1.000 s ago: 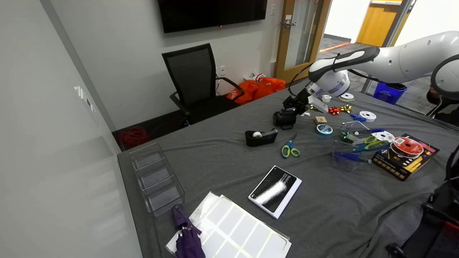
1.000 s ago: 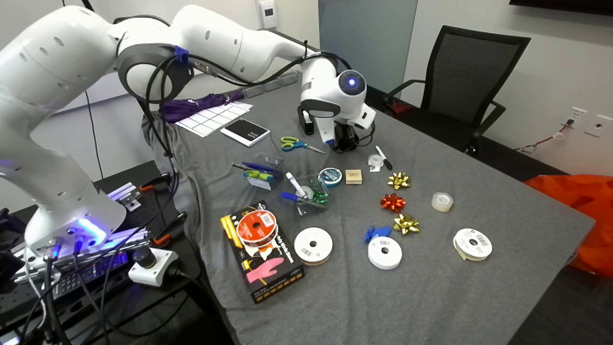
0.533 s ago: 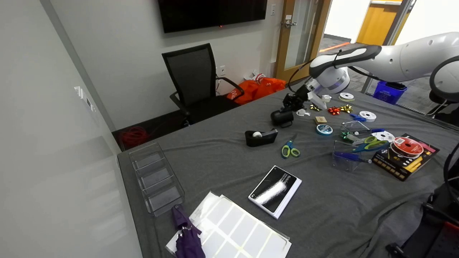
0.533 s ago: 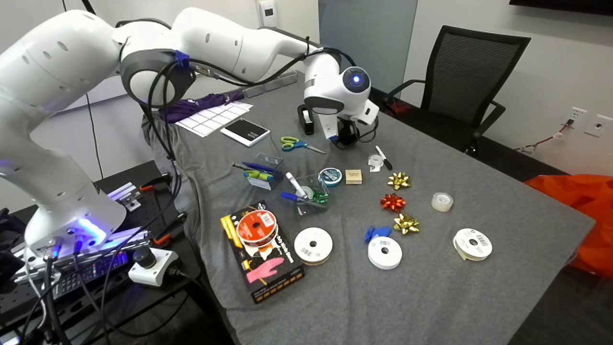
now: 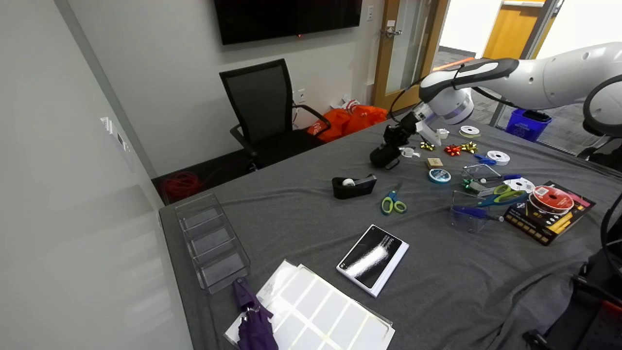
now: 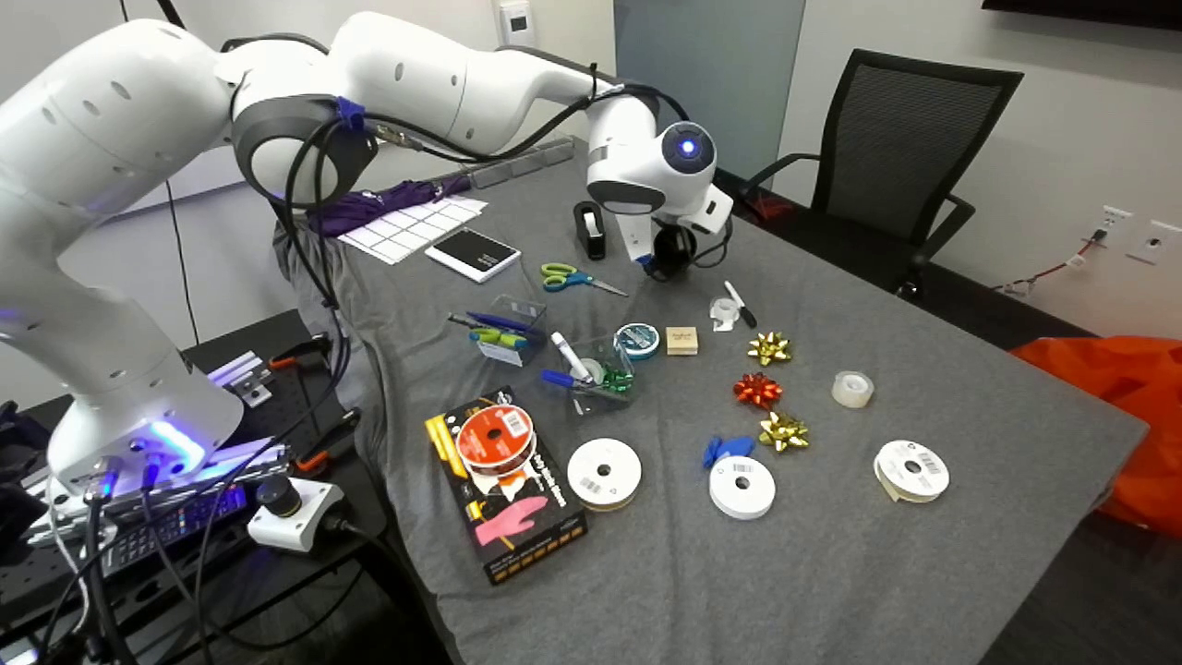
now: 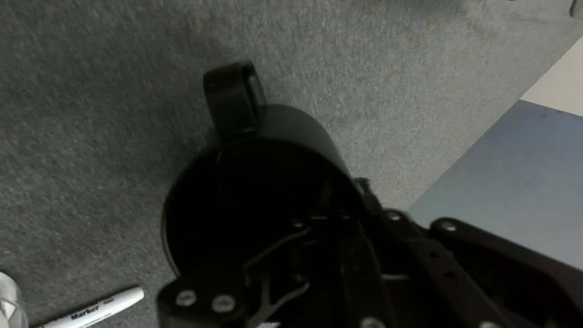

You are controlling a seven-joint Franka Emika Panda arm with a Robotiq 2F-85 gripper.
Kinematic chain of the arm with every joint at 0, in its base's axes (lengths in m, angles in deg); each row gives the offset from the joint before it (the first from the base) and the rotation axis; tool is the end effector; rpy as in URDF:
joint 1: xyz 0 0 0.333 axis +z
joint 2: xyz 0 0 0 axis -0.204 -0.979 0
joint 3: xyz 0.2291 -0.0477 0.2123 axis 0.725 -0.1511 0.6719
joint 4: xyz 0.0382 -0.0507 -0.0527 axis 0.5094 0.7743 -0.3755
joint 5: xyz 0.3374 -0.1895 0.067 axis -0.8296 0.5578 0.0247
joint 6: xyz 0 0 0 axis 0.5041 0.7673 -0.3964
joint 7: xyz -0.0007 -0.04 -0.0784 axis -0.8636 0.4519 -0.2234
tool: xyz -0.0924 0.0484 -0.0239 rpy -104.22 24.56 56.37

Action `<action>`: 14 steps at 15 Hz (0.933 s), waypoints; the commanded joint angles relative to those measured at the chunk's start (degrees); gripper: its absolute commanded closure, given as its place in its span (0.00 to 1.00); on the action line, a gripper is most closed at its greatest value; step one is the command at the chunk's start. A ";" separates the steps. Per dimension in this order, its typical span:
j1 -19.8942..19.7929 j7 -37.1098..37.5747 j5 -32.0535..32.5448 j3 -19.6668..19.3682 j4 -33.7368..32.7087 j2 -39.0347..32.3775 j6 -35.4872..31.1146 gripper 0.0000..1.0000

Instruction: Place the black mug upright.

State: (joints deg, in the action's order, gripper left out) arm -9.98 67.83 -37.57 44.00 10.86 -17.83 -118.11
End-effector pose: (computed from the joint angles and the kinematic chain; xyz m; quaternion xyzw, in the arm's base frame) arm 0.7749 -0.1747 0.1648 -0.9231 0.1638 -0.1660 0.3057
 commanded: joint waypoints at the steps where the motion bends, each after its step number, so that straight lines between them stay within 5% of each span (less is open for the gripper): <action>1: 0.56 0.44 0.42 -1.14 2.89 2.47 -3.60 0.99; 8: 6.98 10.12 7.97 -9.13 5.19 6.59 -6.28 0.99; 14: 13.01 30.89 21.15 -15.86 0.97 5.79 1.54 0.99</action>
State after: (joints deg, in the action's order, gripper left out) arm -0.28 89.72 -20.96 32.76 12.19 -13.65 -121.58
